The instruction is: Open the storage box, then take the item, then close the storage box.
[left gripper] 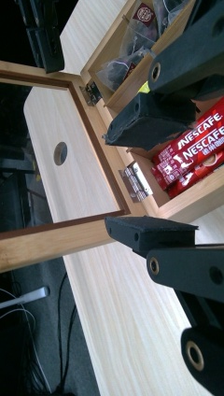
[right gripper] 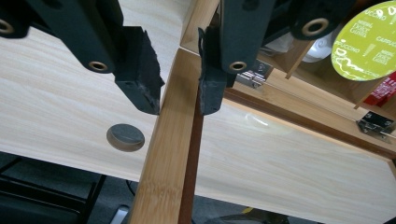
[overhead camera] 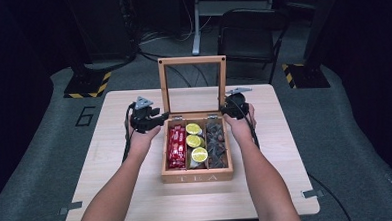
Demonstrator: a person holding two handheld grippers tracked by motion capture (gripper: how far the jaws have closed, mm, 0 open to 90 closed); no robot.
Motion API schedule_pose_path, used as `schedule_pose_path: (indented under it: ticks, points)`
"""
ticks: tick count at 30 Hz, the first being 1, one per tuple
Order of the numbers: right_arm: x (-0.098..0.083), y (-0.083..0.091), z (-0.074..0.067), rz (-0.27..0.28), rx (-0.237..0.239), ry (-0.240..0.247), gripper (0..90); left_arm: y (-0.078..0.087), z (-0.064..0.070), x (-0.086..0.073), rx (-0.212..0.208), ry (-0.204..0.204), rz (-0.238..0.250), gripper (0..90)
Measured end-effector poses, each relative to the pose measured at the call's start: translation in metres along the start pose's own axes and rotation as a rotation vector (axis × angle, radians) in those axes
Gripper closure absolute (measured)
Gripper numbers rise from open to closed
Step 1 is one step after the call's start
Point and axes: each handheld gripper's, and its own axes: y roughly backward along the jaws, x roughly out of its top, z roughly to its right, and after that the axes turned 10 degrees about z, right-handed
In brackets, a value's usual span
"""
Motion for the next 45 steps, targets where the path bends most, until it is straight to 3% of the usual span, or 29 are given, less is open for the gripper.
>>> schedule_pose_path:
  ticks: [9,11,21,29,38,45]
  points:
    - [0.006,0.012,-0.006,0.024,0.044,0.041,57.6,0.008,-0.007,0.0,0.016,0.017,0.003,50.0]
    - [0.006,0.014,-0.009,0.022,0.057,0.029,56.0,0.009,-0.006,0.0,0.018,0.025,0.006,49.7]
    - [0.001,0.019,-0.018,-0.006,0.115,0.08,46.2,0.013,-0.008,0.0,0.029,0.026,-0.007,46.5]
    - [-0.001,0.027,-0.026,0.0,0.18,0.054,36.7,0.016,-0.006,-0.001,0.005,0.064,-0.006,42.6]
    - [0.002,0.046,-0.034,0.002,0.255,0.095,25.6,0.015,-0.002,0.0,-0.011,0.048,-0.006,39.9]
    - [0.003,0.057,-0.043,0.0,0.271,0.116,22.7,0.017,0.003,0.003,-0.038,0.036,0.001,37.2]
